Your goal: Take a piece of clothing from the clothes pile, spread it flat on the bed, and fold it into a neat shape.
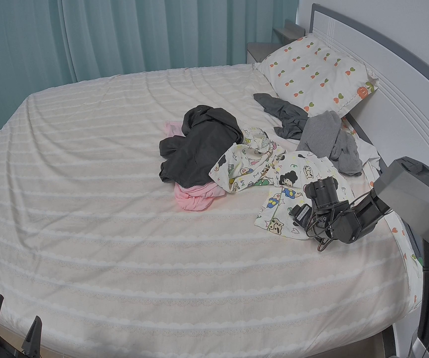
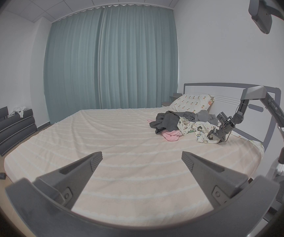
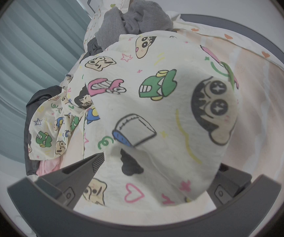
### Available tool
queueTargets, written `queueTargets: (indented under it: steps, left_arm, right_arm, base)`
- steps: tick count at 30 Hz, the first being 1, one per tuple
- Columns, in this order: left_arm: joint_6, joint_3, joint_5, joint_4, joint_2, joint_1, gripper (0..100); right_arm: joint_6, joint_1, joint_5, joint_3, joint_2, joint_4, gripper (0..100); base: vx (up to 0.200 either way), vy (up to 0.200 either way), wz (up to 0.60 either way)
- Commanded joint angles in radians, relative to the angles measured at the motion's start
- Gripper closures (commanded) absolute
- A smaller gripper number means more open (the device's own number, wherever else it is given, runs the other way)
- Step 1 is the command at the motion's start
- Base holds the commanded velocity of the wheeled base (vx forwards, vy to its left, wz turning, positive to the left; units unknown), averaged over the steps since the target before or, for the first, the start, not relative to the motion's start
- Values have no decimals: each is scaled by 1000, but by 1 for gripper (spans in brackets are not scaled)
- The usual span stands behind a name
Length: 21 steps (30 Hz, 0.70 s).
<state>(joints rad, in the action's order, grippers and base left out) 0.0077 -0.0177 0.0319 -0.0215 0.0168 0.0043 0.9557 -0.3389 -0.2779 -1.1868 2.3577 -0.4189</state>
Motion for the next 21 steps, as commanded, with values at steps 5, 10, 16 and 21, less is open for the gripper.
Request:
queueTargets:
  steps: [5, 10, 16, 21]
  left_arm:
    - [0, 10, 0, 0, -11, 0, 0]
    - [0, 10, 0, 0, -11, 0, 0]
    - [0, 10, 0, 0, -11, 0, 0]
    - [0, 10, 0, 0, -11, 0, 0]
  right_arm:
    - [3, -9, -60, -86, 63, -4, 100]
    - [0, -18, -60, -54, 41, -3, 100]
    - [6, -26, 6, 41, -41, -14, 100]
    - [6, -37, 146, 225, -205, -69, 100]
  base:
    - [0, 0, 0]
    - [0, 0, 0]
    - [0, 0, 0]
    - [0, 0, 0]
